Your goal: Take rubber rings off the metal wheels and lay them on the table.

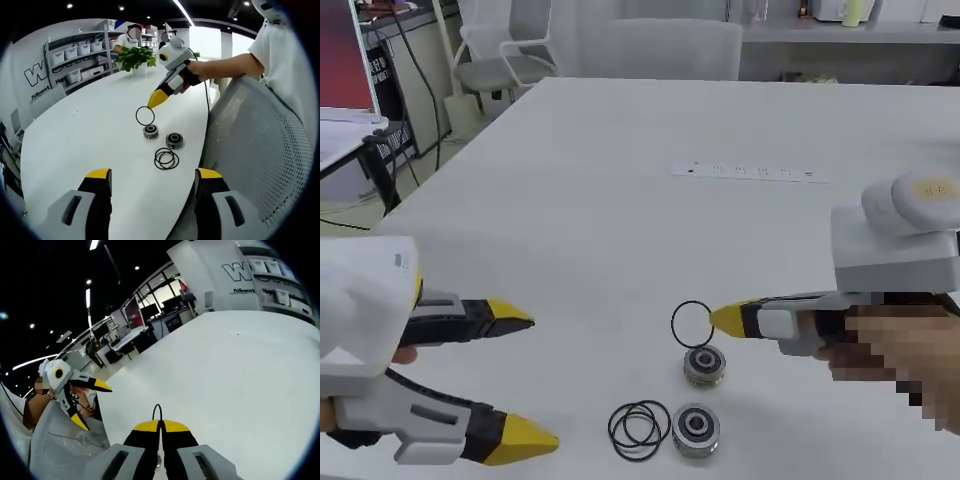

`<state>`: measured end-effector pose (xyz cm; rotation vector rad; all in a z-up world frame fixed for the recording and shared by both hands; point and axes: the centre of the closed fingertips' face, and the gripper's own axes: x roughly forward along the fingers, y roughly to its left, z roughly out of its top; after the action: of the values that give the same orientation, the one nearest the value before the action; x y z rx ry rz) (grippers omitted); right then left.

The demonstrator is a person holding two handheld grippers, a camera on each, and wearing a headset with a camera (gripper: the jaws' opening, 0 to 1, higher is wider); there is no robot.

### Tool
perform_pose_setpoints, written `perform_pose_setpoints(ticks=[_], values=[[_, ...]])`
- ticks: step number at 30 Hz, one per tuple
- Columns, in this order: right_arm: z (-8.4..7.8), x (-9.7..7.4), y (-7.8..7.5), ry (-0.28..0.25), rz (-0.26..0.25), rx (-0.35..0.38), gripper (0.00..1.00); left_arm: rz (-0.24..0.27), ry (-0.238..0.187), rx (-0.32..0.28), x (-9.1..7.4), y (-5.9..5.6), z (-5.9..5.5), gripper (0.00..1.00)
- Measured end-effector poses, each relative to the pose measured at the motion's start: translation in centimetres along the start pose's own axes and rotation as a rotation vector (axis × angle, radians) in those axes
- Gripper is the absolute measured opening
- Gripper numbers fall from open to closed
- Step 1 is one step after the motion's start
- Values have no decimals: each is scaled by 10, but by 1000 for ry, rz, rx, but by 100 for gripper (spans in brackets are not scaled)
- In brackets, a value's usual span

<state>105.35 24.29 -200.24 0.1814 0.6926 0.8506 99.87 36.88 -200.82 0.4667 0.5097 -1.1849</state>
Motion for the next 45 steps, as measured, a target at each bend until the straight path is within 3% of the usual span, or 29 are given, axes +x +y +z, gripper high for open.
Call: perform_pose_setpoints(ticks=[14, 21, 30, 37, 45], values=[[-3, 9, 35, 42, 82, -59, 0, -5, 5, -69, 7, -13, -16, 67], [-19, 19, 51, 114, 121, -122, 0, -7, 5, -83, 7, -16, -18, 67], [-51, 34, 66, 231, 167, -202, 0, -14, 18, -77, 8, -19, -21, 68], [-70, 41, 68, 299, 163, -272, 0, -10, 26, -75, 8, -18, -23, 68], [-79, 44, 59, 326, 132, -302, 0, -9, 31, -73, 8, -18, -24, 68]])
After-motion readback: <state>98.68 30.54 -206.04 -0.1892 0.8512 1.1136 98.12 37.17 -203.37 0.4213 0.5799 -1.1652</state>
